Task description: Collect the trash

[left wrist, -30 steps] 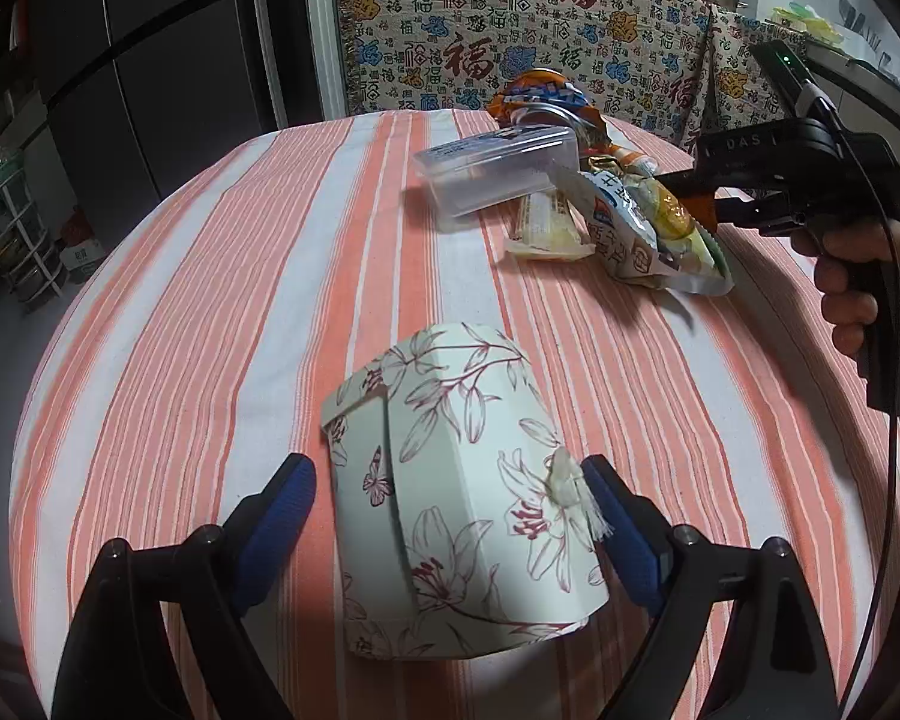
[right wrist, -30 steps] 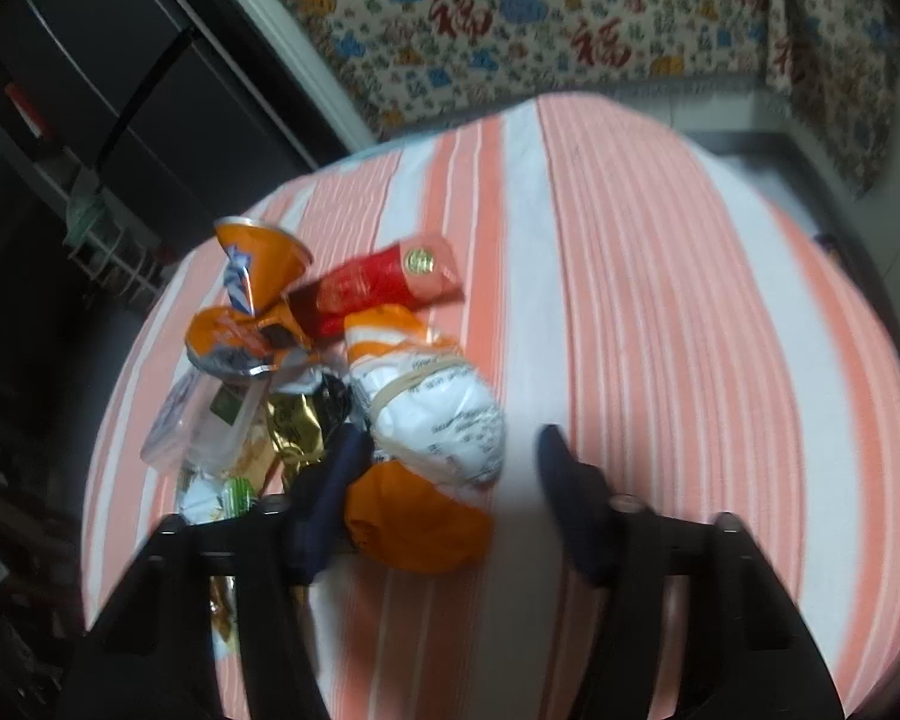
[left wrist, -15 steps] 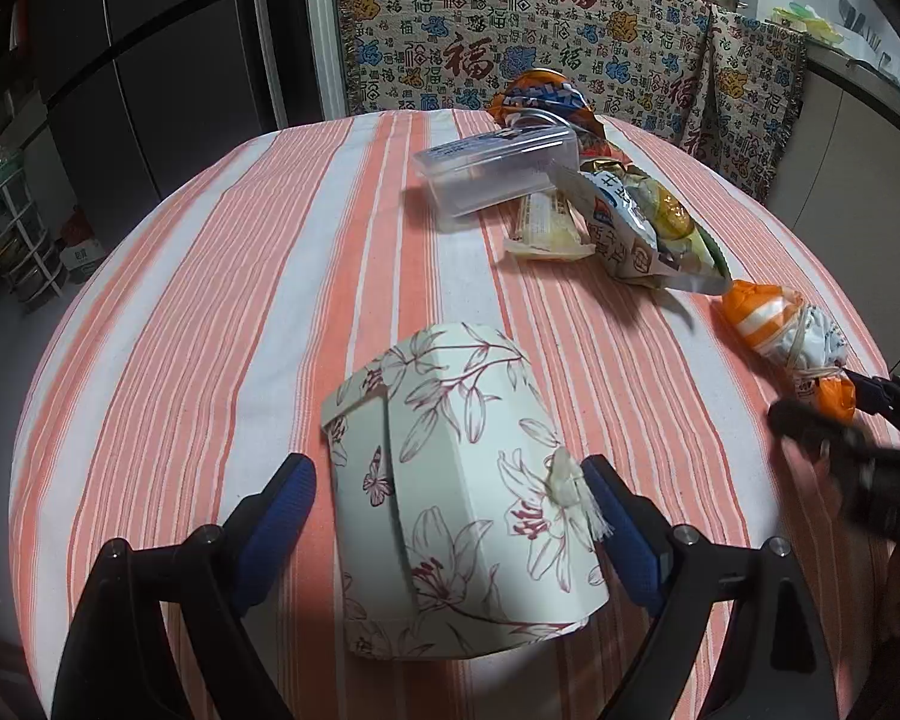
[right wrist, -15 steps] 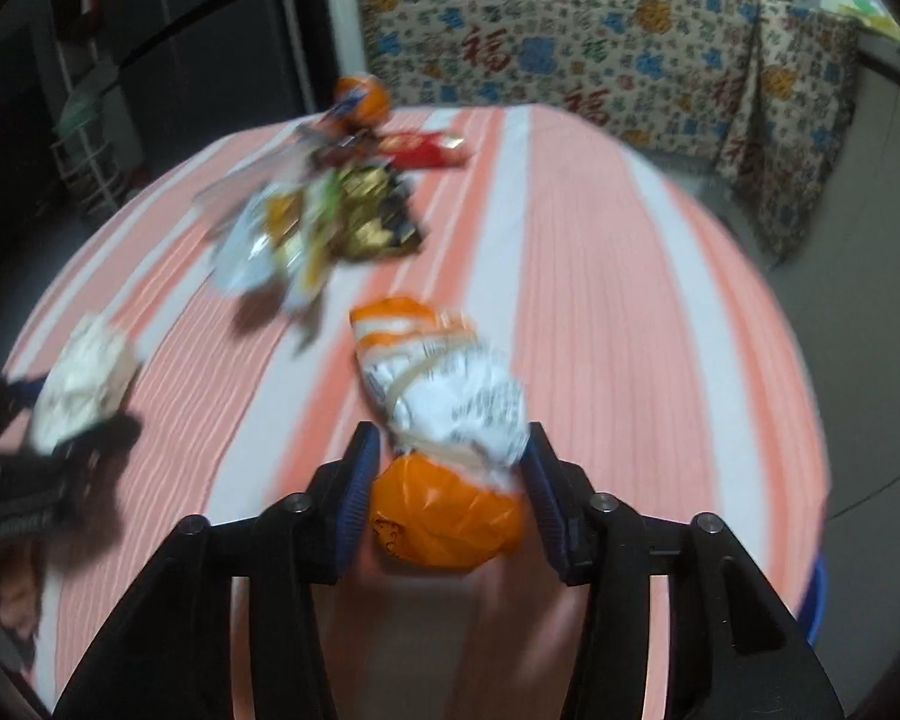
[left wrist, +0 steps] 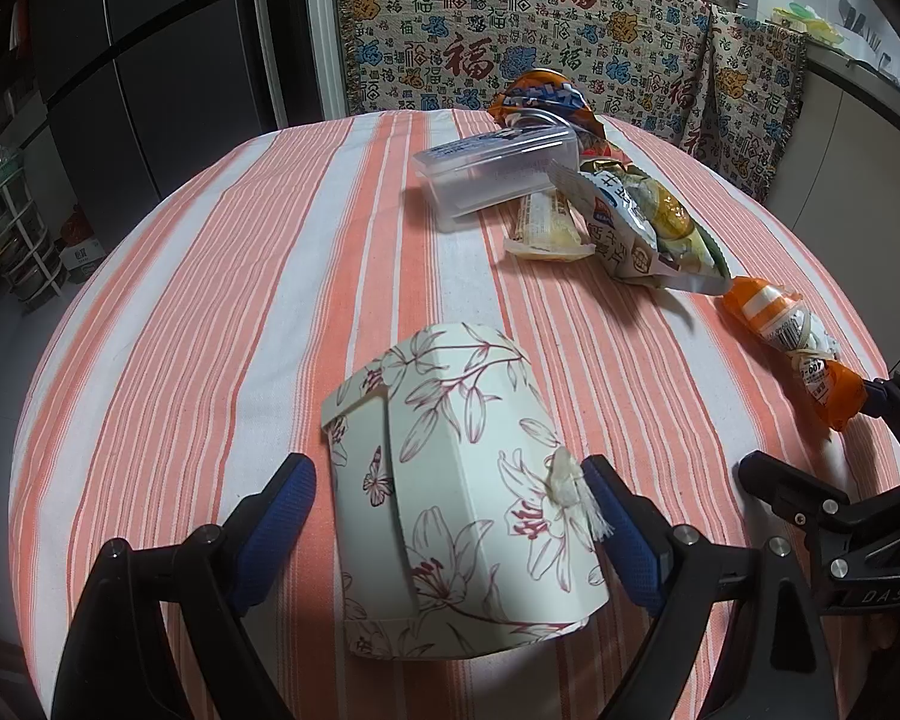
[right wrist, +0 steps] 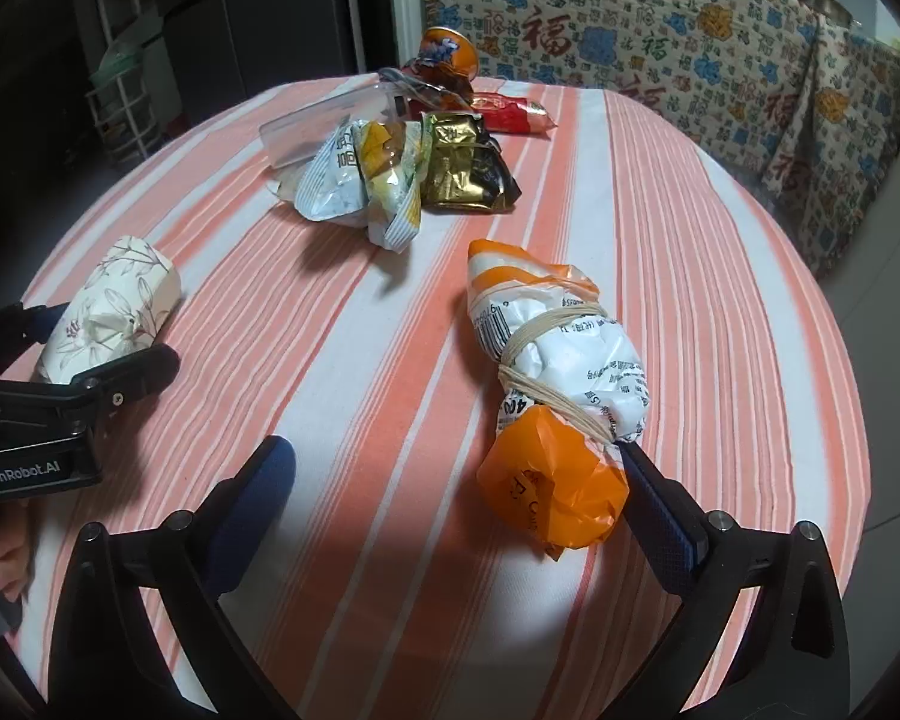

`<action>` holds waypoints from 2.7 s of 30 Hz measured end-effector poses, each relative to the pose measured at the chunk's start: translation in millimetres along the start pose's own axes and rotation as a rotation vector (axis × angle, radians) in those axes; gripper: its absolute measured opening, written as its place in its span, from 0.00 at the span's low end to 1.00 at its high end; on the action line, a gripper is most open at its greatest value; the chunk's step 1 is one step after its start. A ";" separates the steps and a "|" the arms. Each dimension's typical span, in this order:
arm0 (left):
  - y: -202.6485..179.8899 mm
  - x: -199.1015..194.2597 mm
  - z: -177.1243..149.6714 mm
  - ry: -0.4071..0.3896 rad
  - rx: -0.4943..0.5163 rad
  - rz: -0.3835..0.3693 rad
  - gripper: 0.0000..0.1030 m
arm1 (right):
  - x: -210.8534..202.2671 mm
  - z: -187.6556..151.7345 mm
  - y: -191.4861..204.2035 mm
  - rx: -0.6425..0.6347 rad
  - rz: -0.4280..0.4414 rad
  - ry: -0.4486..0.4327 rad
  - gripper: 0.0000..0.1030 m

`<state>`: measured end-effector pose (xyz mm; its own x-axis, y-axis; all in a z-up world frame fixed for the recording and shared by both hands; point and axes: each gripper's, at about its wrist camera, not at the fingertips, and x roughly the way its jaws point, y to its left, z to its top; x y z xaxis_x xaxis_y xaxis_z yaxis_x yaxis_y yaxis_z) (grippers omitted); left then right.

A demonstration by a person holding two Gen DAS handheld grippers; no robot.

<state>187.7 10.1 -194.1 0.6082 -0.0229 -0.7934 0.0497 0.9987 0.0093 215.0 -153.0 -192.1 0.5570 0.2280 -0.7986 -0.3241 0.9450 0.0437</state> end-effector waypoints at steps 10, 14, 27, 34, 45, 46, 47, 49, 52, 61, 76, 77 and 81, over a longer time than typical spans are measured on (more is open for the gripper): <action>0.5 -0.3 0.0 0.000 0.000 -0.001 0.89 | 0.1 0.1 -0.1 0.000 0.000 0.000 0.99; 0.5 -0.4 0.2 0.000 0.000 -0.001 0.89 | 0.0 -0.1 -0.1 -0.001 0.000 0.000 0.99; 0.5 -0.4 0.0 0.000 0.000 -0.001 0.89 | 0.1 0.0 0.1 0.000 -0.001 0.000 0.99; 0.5 -0.2 0.3 0.000 0.001 -0.002 0.89 | 0.1 -0.1 0.1 0.000 -0.001 0.001 0.99; 0.7 -0.4 -0.3 0.000 0.001 -0.003 0.89 | 0.1 0.0 0.3 0.000 -0.001 0.001 0.99; 0.7 -0.2 0.0 0.000 0.000 -0.003 0.89 | 0.1 0.0 0.3 0.000 -0.001 0.001 0.99; 0.7 -0.3 -0.3 0.000 0.001 -0.003 0.89 | 0.1 0.0 0.3 -0.001 -0.001 0.001 0.99; 0.8 -0.4 -0.4 0.000 0.001 -0.003 0.89 | 0.2 0.0 0.3 -0.001 -0.001 0.001 0.99; 1.0 -0.4 -0.5 0.000 0.001 -0.003 0.89 | 0.3 0.1 0.4 -0.001 -0.001 0.001 0.99; 6.1 -3.6 -1.7 -0.008 -0.011 -0.062 0.88 | -5.7 -0.3 -12.4 0.022 0.094 -0.012 0.99; -1.3 -12.8 7.1 0.014 -0.004 -0.191 0.84 | -14.2 30.1 -53.0 0.082 0.205 0.009 0.91; -0.9 -11.6 7.8 0.015 -0.006 -0.185 0.66 | -7.4 30.4 -54.1 0.094 0.203 0.034 0.78; 0.2 -13.5 6.6 0.002 -0.013 -0.193 0.64 | -7.3 26.3 -58.4 0.110 0.203 0.054 0.45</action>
<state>184.7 10.3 -179.4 0.5866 -0.2141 -0.7810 0.1554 0.9763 -0.1509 249.9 -203.7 -173.1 0.4465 0.4059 -0.7974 -0.3382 0.9016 0.2696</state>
